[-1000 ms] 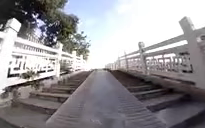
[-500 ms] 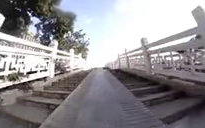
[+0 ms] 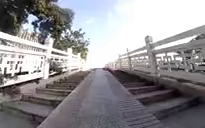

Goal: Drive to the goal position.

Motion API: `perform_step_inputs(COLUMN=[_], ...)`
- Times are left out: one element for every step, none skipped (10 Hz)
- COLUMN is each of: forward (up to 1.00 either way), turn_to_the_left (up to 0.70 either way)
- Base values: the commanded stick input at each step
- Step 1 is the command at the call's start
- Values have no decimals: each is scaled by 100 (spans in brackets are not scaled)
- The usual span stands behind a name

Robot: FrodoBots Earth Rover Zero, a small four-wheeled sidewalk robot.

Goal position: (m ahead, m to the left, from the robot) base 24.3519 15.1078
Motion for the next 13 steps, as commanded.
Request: perform_step_inputs(forward=[70,70,70,70,70,70,70,70,70,70,70,70,70], turn_to_the_left=[0,0,0,0,0,0,0,0,0,0,0,0,0])
